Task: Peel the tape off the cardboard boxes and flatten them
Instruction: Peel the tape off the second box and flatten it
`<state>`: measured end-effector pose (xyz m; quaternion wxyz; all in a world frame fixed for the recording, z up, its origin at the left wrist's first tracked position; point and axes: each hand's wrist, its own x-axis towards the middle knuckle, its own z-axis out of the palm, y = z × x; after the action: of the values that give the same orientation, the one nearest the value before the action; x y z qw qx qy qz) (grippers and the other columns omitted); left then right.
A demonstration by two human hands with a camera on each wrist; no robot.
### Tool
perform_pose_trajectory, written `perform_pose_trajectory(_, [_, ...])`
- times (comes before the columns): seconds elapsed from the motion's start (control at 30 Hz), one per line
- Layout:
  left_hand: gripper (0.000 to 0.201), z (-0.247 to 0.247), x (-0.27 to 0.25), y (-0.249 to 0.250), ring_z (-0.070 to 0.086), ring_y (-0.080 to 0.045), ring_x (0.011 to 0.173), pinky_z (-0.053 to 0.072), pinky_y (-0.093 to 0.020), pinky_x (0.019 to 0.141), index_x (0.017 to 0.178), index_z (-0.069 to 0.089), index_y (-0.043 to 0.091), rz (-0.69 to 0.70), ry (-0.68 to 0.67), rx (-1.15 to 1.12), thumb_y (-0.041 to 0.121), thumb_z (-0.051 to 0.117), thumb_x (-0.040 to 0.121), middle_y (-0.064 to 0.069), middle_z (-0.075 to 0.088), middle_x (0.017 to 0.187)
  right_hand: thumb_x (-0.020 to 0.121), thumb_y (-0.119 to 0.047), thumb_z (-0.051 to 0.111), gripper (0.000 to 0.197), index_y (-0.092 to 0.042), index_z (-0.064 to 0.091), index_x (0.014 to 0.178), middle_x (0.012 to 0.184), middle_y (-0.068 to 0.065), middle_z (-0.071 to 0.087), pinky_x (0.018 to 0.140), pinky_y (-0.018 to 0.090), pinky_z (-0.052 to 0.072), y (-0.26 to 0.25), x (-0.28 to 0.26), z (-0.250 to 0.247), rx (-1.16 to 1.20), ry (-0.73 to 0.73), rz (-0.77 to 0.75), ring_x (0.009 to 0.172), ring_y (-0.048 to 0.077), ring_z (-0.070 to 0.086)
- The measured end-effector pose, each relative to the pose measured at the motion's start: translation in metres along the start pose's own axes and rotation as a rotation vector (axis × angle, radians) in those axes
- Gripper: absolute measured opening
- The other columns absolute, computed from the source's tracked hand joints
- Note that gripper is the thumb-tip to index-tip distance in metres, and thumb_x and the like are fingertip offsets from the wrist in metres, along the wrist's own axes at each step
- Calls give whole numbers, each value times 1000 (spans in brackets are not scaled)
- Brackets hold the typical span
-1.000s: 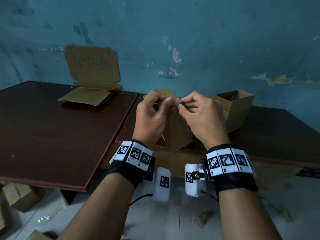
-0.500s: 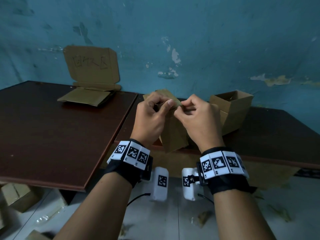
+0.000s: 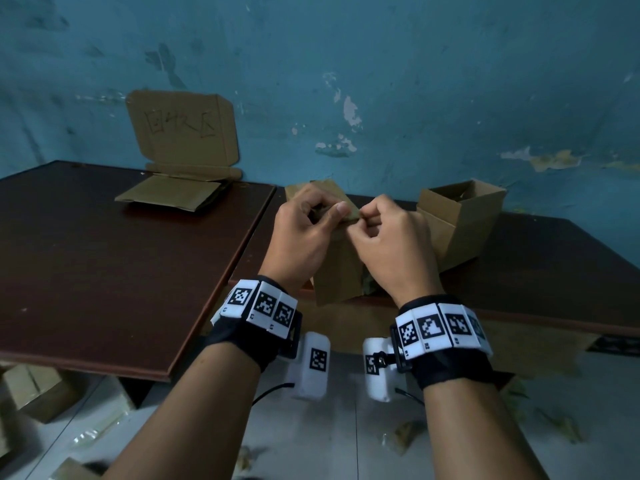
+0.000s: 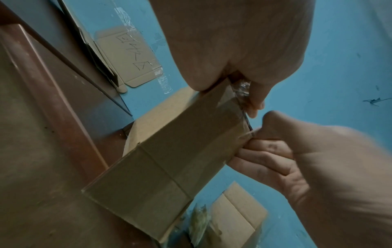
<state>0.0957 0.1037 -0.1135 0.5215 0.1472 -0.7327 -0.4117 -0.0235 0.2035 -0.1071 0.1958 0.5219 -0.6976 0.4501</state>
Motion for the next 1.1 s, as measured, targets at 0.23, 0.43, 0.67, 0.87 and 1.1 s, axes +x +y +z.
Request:
perform_pose_trajectory(0.23, [12, -9, 2, -4, 62, -13, 85, 51, -28, 78, 85, 71, 8, -74, -2, -89, 11, 73, 97, -6, 67, 89, 91, -20, 83, 20, -10, 75, 105, 92, 2, 79, 76, 41, 66, 10, 1, 5, 227, -112, 109, 83, 11, 78])
perform_pose_trajectory(0.43, [19, -10, 1, -3, 62, -8, 82, 48, -23, 76, 81, 70, 17, -103, -10, -96, 6, 74, 95, 4, 65, 85, 88, -9, 80, 16, -8, 76, 104, 89, 2, 79, 75, 40, 66, 5, 1, 4, 167, -104, 76, 81, 12, 78])
perform_pose_trajectory(0.67, [17, -12, 1, -5, 62, -18, 83, 51, -36, 78, 81, 71, 20, -75, -27, -63, 10, 76, 93, -13, 65, 90, 87, -3, 76, 25, -7, 77, 112, 98, 6, 80, 80, 37, 66, 4, 1, 0, 170, -148, 95, 88, 12, 78])
perform_pose_trajectory(0.87, [10, -16, 1, -4, 63, -24, 85, 52, -41, 80, 82, 70, 20, -112, -22, -93, 19, 73, 92, -16, 67, 91, 87, -10, 85, 30, -8, 78, 116, 103, 2, 81, 85, 28, 65, 3, -3, -10, 414, -225, 181, 93, 3, 78])
perform_pose_trajectory(1.1, [14, -20, 2, -5, 64, -20, 84, 52, -34, 78, 84, 69, 9, -163, -22, -144, 20, 71, 91, -24, 68, 93, 89, -1, 82, 26, -9, 75, 114, 106, 3, 80, 88, 34, 65, 7, -2, -1, 449, -262, 172, 96, 5, 78])
